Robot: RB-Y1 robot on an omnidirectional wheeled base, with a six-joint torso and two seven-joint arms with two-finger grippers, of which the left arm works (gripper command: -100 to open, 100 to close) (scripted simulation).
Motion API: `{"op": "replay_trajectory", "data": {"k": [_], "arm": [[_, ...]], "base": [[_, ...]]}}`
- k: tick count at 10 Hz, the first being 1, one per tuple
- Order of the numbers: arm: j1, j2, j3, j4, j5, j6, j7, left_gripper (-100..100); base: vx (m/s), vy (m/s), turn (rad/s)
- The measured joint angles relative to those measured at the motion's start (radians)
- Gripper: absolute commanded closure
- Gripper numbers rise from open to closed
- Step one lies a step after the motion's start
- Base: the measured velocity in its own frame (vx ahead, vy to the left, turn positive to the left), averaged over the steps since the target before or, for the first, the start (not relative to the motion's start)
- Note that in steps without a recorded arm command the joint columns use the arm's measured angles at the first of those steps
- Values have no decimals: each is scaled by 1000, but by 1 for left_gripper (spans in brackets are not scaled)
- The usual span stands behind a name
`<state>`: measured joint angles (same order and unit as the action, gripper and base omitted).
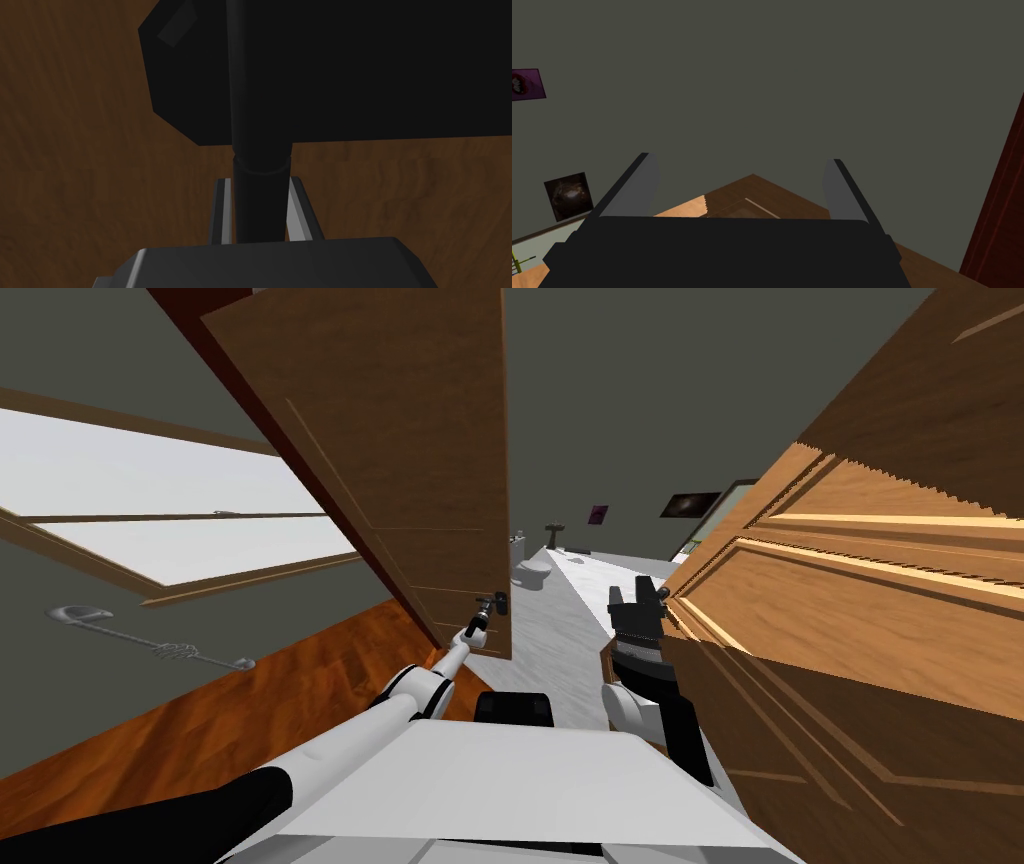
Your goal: Push the door open
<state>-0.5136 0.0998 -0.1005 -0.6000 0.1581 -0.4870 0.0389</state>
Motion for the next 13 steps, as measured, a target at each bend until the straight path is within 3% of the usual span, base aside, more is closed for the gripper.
{"op": "replay_trajectory", "data": {"k": [1, 2, 5, 7, 9, 10, 11, 13], "arm": [[23, 6, 12, -38, 3, 26, -8, 100], [23, 16, 25, -34, 7, 30, -10, 100], [10, 31, 64, -1, 18, 7, -20, 100], [16, 40, 85, -16, 23, 16, -29, 100], [9, 49, 95, -3, 26, 5, -29, 100], [21, 49, 103, -19, 28, 14, -35, 100], [16, 52, 106, 4, 30, 9, -34, 100], [19, 60, 125, 4, 36, 11, -40, 100]], "base": [[180, -223, 94], [159, -194, 118], [171, -169, 74], [154, -148, 57], [86, -63, 48], [174, -80, 60], [185, -108, 54], [162, -108, 59]]}}
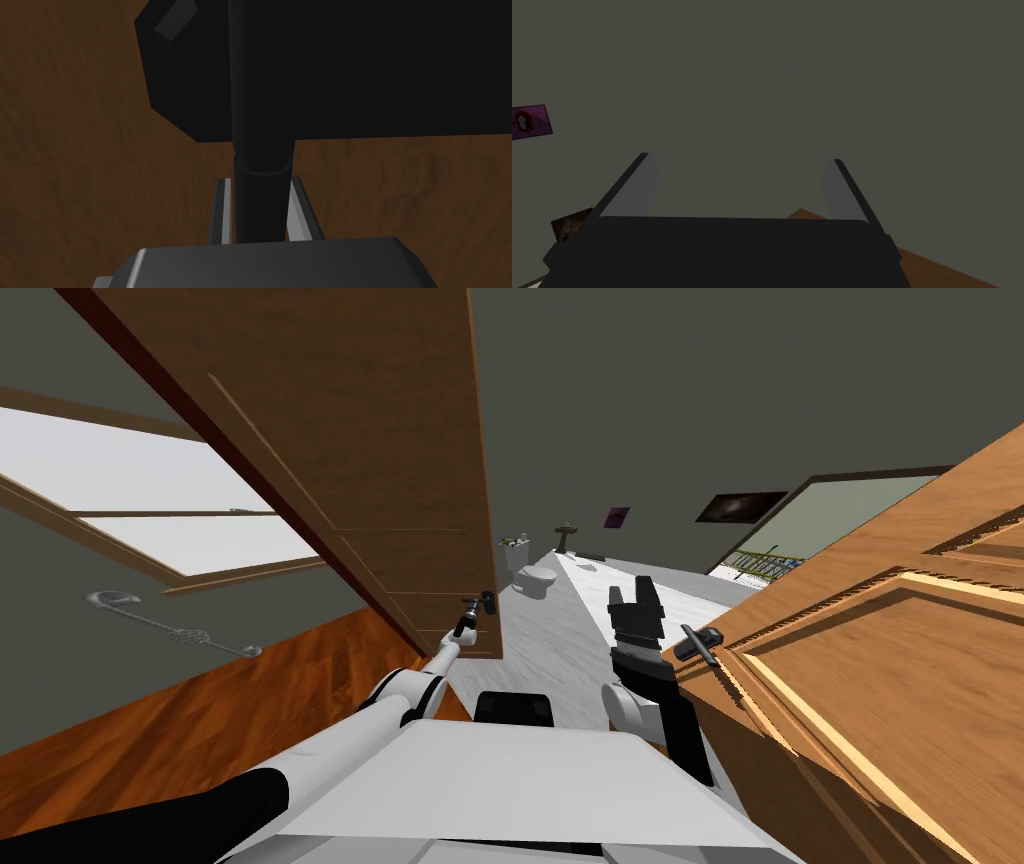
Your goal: Push the door open
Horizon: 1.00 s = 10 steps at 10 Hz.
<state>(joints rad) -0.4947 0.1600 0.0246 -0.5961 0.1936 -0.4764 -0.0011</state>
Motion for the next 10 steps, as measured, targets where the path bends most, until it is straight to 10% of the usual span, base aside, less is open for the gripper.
{"op": "replay_trajectory", "data": {"k": [10], "arm": [[-6, 43, 85, 39, 26, -23, -25, 100]], "base": [[145, -96, 60]]}}
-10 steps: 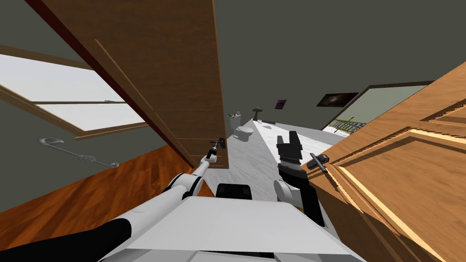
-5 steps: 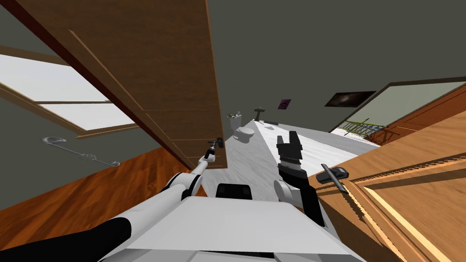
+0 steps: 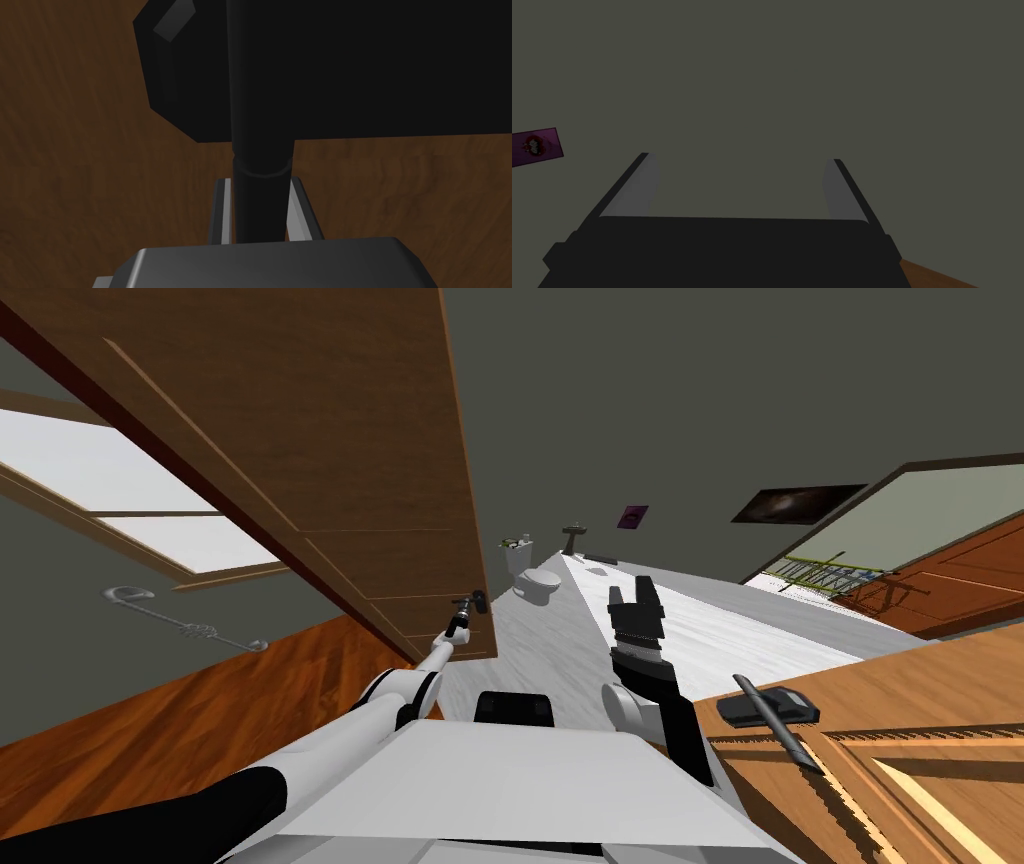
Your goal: Push the door open
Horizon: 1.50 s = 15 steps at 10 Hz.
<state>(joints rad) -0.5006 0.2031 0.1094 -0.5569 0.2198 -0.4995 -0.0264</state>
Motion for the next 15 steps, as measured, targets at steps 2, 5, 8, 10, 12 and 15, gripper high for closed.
{"op": "replay_trajectory", "data": {"k": [2, 5, 8, 10, 12, 15], "arm": [[20, 2, 12, -17, 5, 10, -6, 100], [19, 15, 40, -11, 17, 9, -19, 100], [14, 32, 72, 9, 31, -6, -31, 100], [0, 50, 83, 44, 37, -22, -26, 100], [11, 49, 92, 22, 41, -9, -33, 100], [24, 56, 107, 15, 47, -3, -41, 100]], "base": [[175, -75, 48], [183, -89, 60], [194, -121, 71], [87, -20, 19], [136, -51, 24], [118, -45, 52]]}}
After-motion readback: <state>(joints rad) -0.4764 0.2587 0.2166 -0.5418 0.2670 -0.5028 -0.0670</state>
